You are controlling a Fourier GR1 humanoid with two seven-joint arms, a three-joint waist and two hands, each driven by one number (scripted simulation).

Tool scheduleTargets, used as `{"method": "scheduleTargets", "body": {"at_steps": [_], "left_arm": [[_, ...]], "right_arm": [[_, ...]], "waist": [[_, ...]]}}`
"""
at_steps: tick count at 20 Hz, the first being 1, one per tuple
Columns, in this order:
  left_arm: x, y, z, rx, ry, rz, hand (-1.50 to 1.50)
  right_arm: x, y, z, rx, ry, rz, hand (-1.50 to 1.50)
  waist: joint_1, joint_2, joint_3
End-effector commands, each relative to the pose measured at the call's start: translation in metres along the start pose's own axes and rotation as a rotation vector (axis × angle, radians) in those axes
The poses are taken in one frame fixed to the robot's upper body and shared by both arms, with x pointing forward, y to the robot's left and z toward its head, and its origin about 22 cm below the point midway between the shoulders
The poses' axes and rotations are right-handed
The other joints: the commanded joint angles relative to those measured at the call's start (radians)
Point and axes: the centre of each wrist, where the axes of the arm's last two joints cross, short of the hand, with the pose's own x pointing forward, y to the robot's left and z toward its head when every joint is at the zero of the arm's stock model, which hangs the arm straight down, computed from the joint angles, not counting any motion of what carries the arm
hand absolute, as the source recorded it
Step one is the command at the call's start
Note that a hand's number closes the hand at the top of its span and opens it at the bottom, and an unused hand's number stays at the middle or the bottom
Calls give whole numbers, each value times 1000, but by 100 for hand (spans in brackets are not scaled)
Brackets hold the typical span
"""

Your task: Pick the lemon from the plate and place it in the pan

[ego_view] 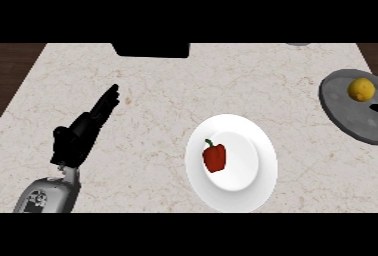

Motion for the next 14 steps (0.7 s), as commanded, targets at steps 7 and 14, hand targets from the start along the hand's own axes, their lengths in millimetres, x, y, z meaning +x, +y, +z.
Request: {"method": "scheduleTargets", "body": {"at_steps": [7, 14], "left_arm": [[1, -7, 6, 5, 8, 18, 0], [6, 2, 4, 29, 20, 11, 0]], "right_arm": [[-51, -60, 44, 50, -150, -117, -150], [-71, -68, 65, 71, -155, -178, -150]], "waist": [[-15, -12, -2], [-17, -15, -3]]}}
